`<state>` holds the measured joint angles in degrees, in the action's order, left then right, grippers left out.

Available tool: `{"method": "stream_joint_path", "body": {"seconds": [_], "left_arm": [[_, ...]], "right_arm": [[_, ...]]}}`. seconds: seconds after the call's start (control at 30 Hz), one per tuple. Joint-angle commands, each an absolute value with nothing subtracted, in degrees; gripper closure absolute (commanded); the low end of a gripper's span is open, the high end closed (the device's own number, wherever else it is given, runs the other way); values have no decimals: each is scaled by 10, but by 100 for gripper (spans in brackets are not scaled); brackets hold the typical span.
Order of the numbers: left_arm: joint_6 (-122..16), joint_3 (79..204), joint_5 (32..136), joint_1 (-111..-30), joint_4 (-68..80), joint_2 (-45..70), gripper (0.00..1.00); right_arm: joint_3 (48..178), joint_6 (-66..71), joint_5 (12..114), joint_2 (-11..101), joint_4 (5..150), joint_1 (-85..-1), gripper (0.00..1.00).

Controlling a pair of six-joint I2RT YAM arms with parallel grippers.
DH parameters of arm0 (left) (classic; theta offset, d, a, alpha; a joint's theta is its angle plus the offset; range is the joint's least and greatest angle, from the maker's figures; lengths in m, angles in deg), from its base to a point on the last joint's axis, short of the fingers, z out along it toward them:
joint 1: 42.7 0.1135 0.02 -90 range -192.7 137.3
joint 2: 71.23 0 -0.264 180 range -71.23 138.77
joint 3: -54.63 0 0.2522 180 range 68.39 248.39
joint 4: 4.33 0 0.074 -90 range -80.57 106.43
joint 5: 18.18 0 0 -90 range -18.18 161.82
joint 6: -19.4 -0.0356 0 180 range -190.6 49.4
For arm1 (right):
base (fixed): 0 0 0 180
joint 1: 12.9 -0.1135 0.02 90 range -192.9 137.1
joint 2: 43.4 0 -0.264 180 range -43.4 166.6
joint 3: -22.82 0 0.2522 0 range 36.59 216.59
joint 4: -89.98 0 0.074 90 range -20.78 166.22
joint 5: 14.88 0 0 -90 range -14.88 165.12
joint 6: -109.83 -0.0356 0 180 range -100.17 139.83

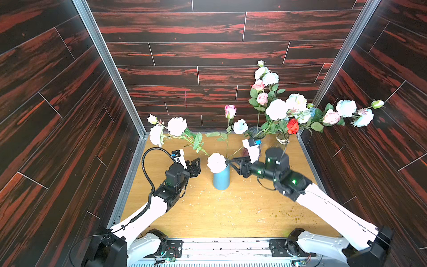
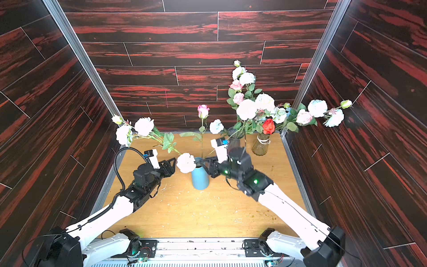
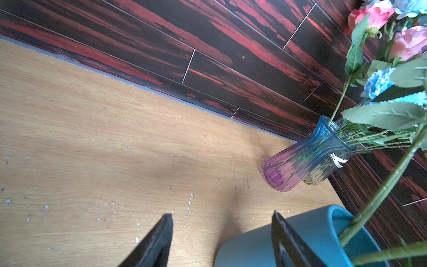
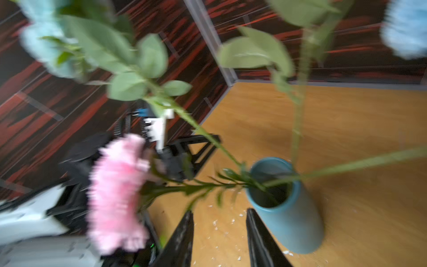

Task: Pick out blue flowers from the vase
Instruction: Pick up the flower from the vase.

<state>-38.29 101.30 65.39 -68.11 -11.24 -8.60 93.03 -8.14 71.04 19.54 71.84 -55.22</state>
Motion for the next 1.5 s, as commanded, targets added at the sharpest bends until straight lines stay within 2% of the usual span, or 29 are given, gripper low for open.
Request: {"method": "stream_joint_path", "body": {"seconds": [0.0,0.2,0.4,0.6,0.7,0.83,1.03,1.47], "left_arm": [[-390,1005,651,-683,-126,-104,31],[-392,1000,653,-683,-124,-113,31],[-398,987,636,-683,-116,-144,31],[-404,975,623,-683,-111,-171,32],[-405,971,619,-683,-111,-179,32],[-406,970,619,-683,-111,-179,32],[-407,971,621,-683,-109,-180,32],[-409,975,624,-683,-109,-174,32]], "right_arm": [[891,-131,815,154,822,-553,56],[832,-175,857,152,884,-541,49],[755,-282,738,166,1033,-448,47],[741,-288,738,180,1096,-436,45],[743,-292,742,202,1129,-437,45],[747,-303,747,239,1164,-436,52],[739,-324,753,286,1215,-424,53],[794,-352,677,389,1285,-374,59]]}}
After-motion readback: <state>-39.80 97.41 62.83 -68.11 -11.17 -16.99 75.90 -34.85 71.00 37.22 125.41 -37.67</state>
